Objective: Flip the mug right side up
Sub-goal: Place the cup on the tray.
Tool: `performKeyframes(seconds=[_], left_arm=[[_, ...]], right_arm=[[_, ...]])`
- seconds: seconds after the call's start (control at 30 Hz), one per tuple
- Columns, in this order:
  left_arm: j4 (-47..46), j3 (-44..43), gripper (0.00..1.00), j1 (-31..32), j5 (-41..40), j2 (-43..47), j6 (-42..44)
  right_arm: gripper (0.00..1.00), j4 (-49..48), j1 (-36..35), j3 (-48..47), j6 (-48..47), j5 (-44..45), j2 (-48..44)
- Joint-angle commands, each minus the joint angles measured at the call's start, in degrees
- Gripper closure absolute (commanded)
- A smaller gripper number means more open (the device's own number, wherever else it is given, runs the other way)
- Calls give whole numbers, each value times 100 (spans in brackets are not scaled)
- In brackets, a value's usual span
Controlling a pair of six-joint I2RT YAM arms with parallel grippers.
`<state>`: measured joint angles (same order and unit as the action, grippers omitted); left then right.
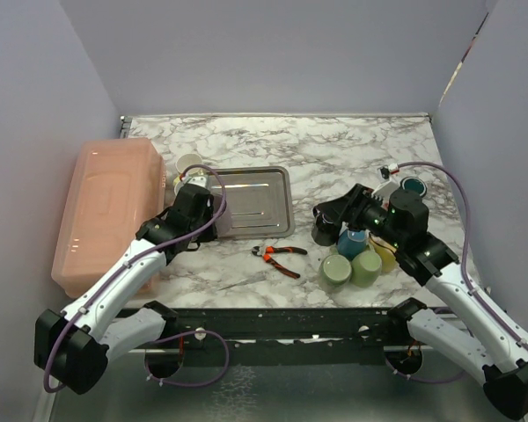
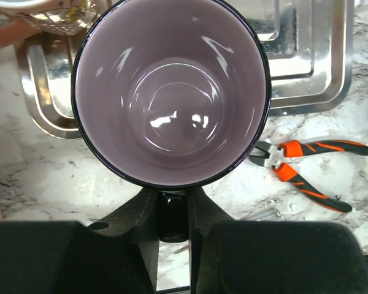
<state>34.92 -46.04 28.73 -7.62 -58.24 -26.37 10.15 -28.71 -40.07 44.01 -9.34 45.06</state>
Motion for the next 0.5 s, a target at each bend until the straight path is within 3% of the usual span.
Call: performKeyframes(seconds=[0.0,0.47], left_arm=[[-240,-93,100,10,-560,80,114],[-543,336,100,10,-1369,-638,-505]], right_arm=[[35,-1,6,18,136,-159,48],[35,-251,6,120,206,-477,589]])
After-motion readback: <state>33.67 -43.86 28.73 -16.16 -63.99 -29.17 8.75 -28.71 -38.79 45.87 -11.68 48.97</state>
